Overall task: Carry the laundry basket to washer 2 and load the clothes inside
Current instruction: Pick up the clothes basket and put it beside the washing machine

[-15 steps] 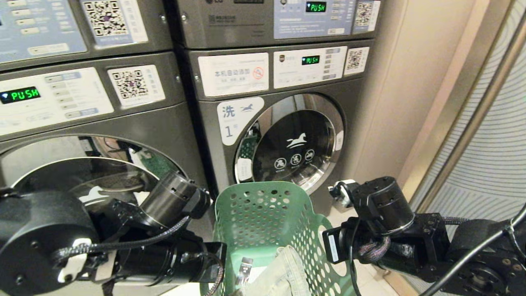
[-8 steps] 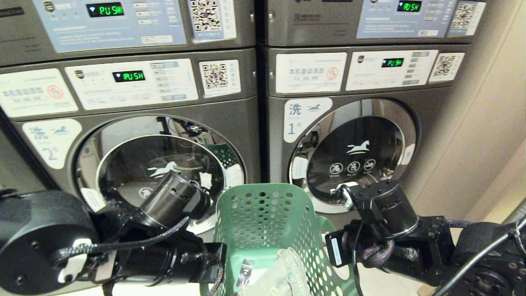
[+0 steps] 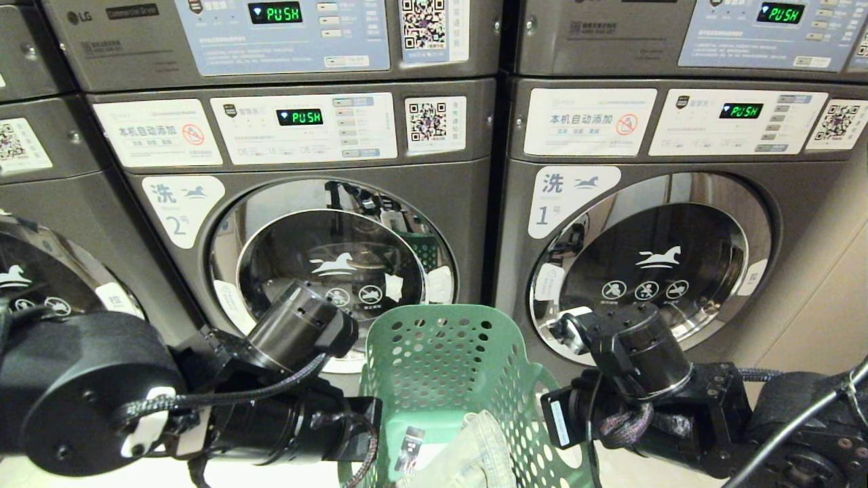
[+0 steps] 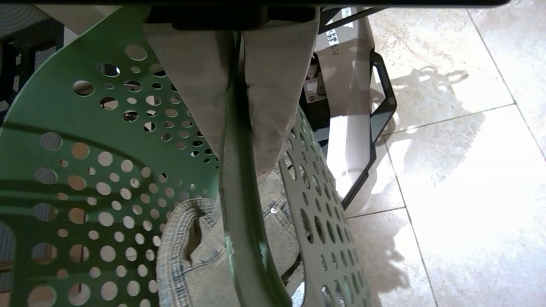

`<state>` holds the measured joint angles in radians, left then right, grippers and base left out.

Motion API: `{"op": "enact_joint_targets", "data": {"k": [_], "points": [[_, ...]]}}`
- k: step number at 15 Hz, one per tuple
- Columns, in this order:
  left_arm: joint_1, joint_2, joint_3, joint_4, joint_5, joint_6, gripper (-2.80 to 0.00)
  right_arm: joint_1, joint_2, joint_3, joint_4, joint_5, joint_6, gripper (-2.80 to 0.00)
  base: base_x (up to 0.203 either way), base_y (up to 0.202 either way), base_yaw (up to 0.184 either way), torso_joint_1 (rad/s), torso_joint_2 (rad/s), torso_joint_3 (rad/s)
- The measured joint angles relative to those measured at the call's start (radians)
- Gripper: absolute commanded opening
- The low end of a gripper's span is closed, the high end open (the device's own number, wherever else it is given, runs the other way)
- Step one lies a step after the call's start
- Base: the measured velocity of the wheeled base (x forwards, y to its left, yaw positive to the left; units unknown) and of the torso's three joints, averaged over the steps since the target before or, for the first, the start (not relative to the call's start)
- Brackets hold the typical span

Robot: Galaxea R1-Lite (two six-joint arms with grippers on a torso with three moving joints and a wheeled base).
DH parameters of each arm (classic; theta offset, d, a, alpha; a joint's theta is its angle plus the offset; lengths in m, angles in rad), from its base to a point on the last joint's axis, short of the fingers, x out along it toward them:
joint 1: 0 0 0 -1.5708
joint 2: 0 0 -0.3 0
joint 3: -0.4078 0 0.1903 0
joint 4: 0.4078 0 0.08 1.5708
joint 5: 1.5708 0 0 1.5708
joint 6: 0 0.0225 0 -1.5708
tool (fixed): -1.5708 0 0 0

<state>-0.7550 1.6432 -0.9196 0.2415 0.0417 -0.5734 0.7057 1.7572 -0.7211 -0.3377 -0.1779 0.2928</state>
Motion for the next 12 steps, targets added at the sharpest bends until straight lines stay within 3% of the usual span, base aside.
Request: {"op": "enact_joint_targets", "data": {"k": [4,8,12], "points": [[0.000,0.022,-0.021,-0.002,0.001,0.001,-2.80,-0.020,0.001,-0.016,-0.002,-0.021,-0.006,-2.80,0.000,0.000,0.000,0.000,0.00,0.000],[0.000,0.088,-0.080,-0.011,0.029,0.021,-2.80,-0.095,0.028,-0.064,-0.009,-0.022,-0.097,-2.80,0.000,0.000,0.000,0.000,0.00,0.000],[-0.003,0.191,-0.181,-0.019,0.039,0.035,-2.80,-0.152,0.070,-0.093,-0.012,-0.021,-0.123,-2.80,0.000,0.000,0.000,0.000,0.00,0.000]]}}
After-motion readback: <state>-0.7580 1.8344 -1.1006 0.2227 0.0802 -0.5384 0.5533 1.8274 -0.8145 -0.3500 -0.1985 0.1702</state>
